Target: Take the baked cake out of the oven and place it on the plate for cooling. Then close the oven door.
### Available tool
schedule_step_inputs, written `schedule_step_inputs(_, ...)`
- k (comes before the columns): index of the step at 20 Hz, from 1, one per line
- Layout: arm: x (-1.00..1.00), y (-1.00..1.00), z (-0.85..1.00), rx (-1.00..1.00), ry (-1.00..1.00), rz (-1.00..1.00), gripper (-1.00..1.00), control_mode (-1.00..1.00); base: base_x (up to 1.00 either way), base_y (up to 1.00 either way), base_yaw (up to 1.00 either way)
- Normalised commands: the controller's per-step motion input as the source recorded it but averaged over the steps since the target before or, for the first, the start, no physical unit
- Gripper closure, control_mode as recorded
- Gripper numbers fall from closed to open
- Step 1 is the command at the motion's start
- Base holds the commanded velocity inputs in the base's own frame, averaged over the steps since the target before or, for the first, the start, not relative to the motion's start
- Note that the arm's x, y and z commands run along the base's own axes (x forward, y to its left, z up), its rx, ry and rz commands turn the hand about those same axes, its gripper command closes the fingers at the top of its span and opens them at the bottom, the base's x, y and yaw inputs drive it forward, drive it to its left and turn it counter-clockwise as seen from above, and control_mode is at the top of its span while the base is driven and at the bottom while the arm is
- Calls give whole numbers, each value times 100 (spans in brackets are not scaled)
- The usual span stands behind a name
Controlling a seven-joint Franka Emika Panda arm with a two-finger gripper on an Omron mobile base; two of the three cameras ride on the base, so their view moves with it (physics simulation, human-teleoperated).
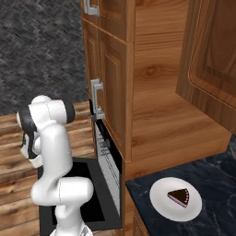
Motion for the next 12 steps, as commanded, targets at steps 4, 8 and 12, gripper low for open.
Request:
schedule_step_inputs(4,-97,65,41,0,-5,0,-100,-100,0,0,0)
schedule_step_inputs(8,-81,77,24,0,0,0,-100,-100,0,0,0)
schedule_step_inputs(12,-54,83,3,-4,0,0,-100,-100,0,0,0)
